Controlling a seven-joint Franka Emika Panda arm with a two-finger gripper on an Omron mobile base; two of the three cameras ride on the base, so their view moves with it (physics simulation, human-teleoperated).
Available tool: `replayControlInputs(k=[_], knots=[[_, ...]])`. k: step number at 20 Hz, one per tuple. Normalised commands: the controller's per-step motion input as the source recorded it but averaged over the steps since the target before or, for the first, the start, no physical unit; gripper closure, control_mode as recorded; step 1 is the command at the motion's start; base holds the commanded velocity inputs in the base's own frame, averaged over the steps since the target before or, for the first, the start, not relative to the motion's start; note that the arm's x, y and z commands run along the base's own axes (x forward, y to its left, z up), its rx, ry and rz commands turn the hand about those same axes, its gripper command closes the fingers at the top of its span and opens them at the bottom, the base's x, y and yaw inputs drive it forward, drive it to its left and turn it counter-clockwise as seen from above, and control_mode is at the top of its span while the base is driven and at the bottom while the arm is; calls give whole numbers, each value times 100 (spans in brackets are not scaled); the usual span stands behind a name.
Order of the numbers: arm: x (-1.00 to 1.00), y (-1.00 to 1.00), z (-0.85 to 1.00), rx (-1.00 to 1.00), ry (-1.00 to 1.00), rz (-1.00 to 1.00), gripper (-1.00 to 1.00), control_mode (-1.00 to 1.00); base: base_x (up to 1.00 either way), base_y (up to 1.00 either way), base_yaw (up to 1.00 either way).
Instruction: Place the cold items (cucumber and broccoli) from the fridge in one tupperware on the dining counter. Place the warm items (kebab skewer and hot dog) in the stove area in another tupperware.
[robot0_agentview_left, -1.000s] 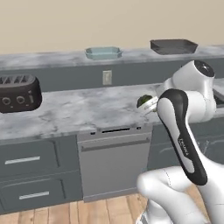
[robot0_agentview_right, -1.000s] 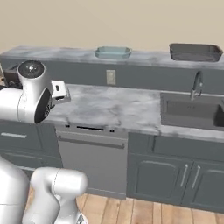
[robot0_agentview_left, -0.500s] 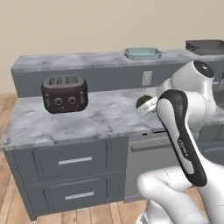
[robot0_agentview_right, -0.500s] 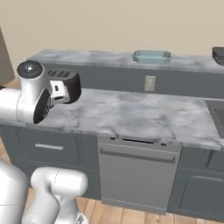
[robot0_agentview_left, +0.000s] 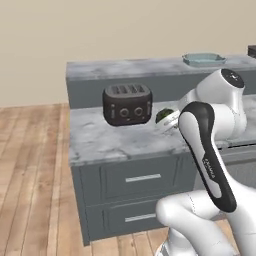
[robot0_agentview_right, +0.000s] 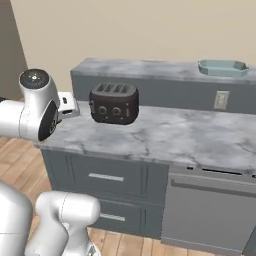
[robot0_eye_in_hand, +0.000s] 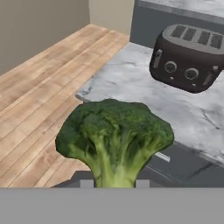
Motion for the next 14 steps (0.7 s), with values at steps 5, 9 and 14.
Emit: replayControlInputs(k=[5,9,14], knots=[[0,0,0,0,0,0,100,100,32,100,0],[0,0,0,0,0,0,100,100,45,100,0],[0,0,0,0,0,0,100,100,57,100,-9]])
